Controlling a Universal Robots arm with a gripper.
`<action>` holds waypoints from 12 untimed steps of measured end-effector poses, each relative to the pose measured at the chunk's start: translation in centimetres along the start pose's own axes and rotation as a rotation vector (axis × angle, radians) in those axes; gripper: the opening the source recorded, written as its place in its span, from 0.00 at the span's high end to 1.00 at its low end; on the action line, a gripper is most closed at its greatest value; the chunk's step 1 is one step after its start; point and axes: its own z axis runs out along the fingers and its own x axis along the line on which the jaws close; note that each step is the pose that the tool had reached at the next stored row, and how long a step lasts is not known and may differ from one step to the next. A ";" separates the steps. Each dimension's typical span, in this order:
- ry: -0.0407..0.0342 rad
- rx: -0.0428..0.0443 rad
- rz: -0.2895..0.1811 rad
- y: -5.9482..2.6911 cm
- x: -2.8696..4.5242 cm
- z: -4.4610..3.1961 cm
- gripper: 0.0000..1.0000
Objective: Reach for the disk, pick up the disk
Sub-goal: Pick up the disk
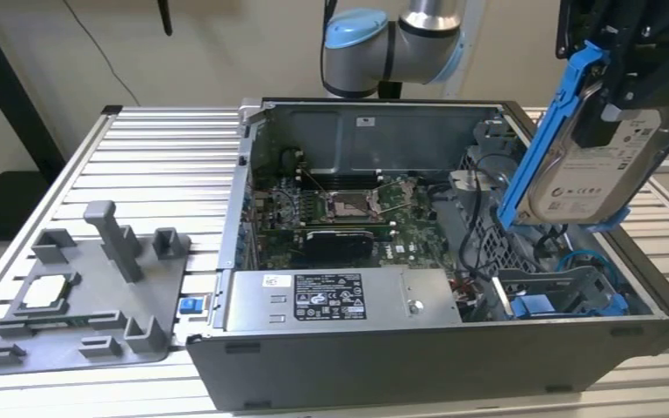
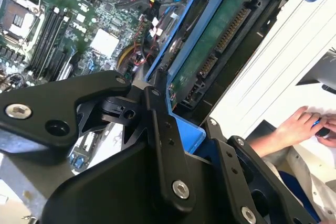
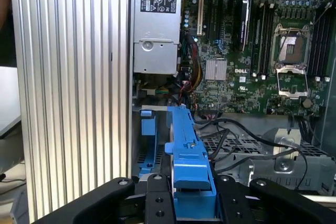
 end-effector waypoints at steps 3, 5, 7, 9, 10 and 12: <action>0.0000 0.0000 0.000 0.01 0.41 0.04 1.00; 0.0000 0.0000 0.000 0.03 0.76 0.06 1.00; 0.0000 0.0000 0.000 0.05 1.12 0.09 1.00; -0.0001 -0.0001 0.000 0.08 1.58 0.15 1.00; -0.0001 -0.0001 0.000 0.11 1.81 0.21 1.00; -0.0002 0.0001 0.000 0.14 2.00 0.52 1.00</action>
